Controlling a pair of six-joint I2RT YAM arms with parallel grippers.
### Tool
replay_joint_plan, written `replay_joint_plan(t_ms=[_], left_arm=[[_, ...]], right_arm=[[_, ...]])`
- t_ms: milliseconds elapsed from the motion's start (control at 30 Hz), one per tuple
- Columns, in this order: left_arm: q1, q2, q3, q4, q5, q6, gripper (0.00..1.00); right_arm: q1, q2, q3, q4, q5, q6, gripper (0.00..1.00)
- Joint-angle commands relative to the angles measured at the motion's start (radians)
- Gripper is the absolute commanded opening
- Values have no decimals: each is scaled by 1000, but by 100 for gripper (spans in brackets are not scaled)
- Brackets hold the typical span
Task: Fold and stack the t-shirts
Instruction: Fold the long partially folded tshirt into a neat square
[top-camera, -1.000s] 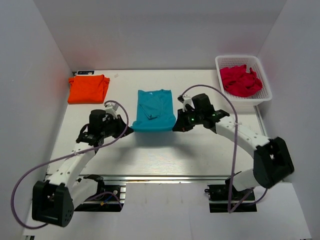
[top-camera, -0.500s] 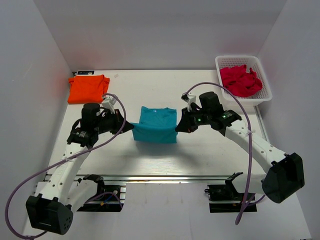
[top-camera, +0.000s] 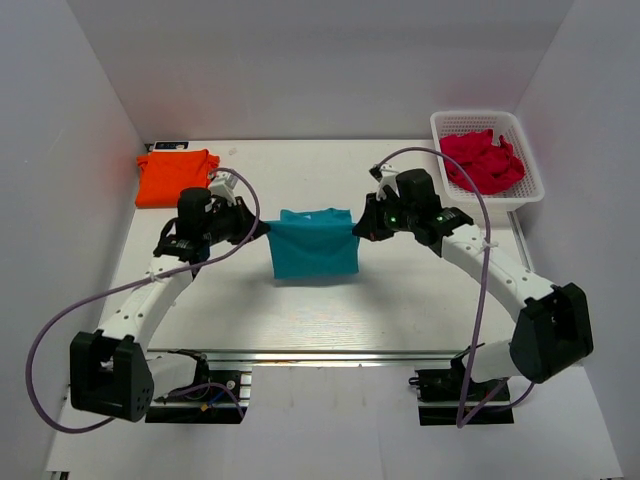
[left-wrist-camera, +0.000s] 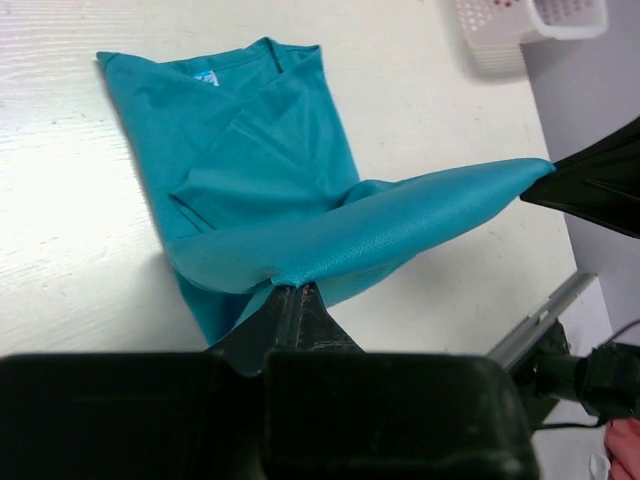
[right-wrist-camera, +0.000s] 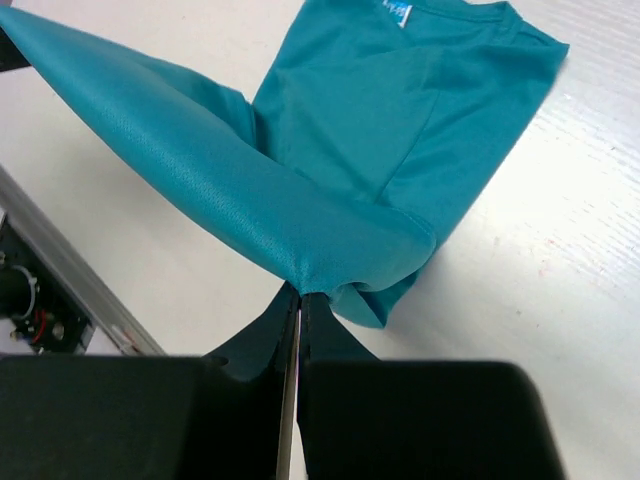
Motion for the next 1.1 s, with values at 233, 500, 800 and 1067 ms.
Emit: replay_joint_plan(t_ms=[233, 500, 800, 1067], left_arm=[[7, 204, 87, 212, -92, 4, 0], [16, 425, 264, 231, -112, 35, 0], [36, 710, 449, 298, -31, 35, 0], [46, 975, 664, 396, 66, -17, 0]], right_arm=[[-69, 152, 119, 114, 50, 64, 0], [-110, 325, 217, 177, 15, 87, 0], [-148, 510, 375, 200, -1, 97, 0], [-182, 673, 482, 299, 76, 137, 0]])
